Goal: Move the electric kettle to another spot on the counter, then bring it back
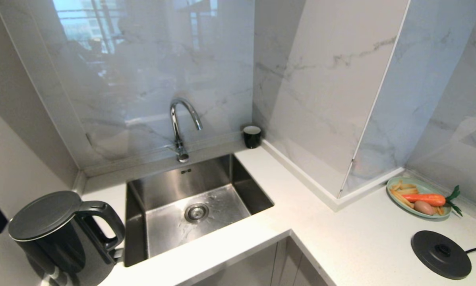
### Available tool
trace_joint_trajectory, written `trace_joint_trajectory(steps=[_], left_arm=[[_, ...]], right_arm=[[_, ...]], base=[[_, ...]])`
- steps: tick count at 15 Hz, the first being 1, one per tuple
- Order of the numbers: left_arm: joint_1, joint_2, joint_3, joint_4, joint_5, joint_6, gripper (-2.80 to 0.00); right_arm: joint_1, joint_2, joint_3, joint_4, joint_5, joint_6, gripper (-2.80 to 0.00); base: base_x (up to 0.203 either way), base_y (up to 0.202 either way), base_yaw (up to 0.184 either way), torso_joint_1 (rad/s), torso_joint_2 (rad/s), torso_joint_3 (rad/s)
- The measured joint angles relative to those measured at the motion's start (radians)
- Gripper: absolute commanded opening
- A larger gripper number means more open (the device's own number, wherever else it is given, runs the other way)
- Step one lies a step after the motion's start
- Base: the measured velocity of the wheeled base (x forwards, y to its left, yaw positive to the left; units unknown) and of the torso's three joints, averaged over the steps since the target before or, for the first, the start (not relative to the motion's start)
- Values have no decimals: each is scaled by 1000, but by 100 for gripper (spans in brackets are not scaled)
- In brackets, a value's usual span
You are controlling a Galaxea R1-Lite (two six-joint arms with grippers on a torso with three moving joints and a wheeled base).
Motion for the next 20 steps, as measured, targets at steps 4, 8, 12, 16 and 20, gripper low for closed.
trace_joint_trajectory(steps=[4,8,12,16,20], left_arm=[[245,-241,-113,419,-29,-12,-280],[440,-375,-58,475,-114,-20,-280],[505,-518,133,392,-298,-51,-280],[458,-641,339,361,-666,-84,-280],[430,-797,356,669,-782,-180,-280]], right_arm=[[0,0,0,0,0,-1,-280],[0,0,0,0,0,0,-280],[0,0,0,0,0,0,-280],[0,0,0,0,0,0,-280],[0,0,0,0,0,0,-280]], base=[[0,0,0,0,0,0],[0,0,0,0,0,0],[0,0,0,0,0,0],[0,0,0,0,0,0],[0,0,0,0,0,0]])
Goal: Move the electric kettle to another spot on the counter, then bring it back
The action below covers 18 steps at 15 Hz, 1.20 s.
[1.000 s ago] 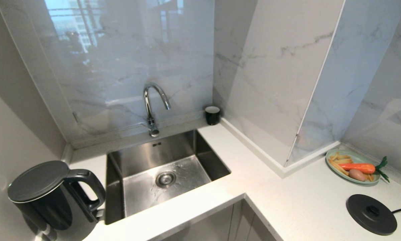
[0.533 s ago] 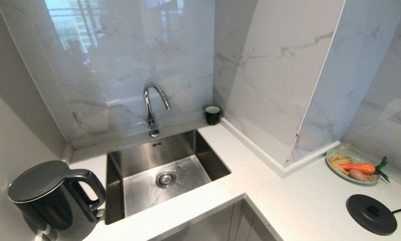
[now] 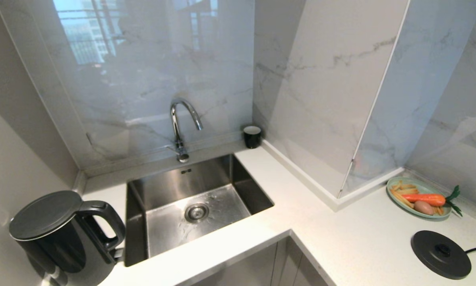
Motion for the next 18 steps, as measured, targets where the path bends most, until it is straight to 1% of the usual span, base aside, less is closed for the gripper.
trace_joint_trajectory(steps=[1,4,7,18], left_arm=[[-2,-15,1,16,0,-12,-280],[-4,-37,2,18,-16,-5,-280],[-4,-43,3,18,-5,-11,-280],[-4,-44,3,20,-14,-9,-280]], right_arm=[[0,0,0,0,0,0,-280],[0,0,0,0,0,0,-280],[0,0,0,0,0,0,-280],[0,0,0,0,0,0,-280]], base=[[0,0,0,0,0,0],[0,0,0,0,0,0],[0,0,0,0,0,0],[0,0,0,0,0,0]])
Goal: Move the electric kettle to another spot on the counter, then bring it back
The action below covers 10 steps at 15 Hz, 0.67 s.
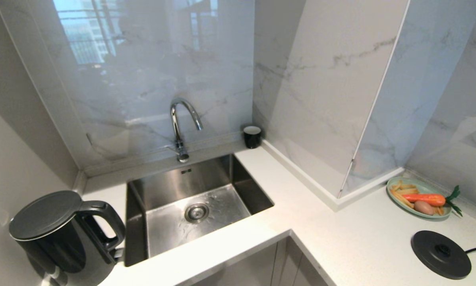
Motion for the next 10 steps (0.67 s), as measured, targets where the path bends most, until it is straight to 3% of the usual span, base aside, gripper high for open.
trace_joint_trajectory(steps=[4,10], left_arm=[[0,0,0,0,-2,2,-280],[1,0,0,1,-3,5,-280]], right_arm=[[0,0,0,-1,0,-1,-280],[0,0,0,-1,0,-2,-280]], base=[[2,0,14,1,-1,1],[1,-8,166,4,3,2]])
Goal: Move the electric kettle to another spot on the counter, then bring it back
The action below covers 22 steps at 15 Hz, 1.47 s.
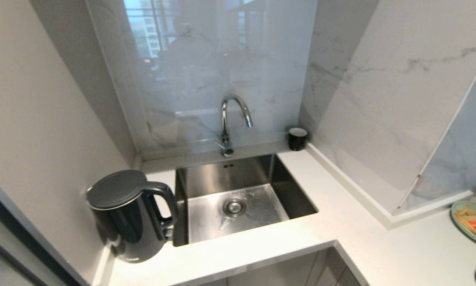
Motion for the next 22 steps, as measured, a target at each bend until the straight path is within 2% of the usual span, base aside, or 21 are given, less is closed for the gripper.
trace_joint_trajectory(steps=[6,16,22], left_arm=[[0,0,0,1,0,0,-280],[-1,0,0,0,1,-1,-280],[-1,0,0,0,1,-1,-280]], right_arm=[[0,0,0,0,0,2,-280],[0,0,0,0,0,1,-280],[-1,0,0,0,0,2,-280]], base=[[-1,-6,152,3,1,5],[0,0,0,0,0,0],[0,122,-5,3,2,3]])
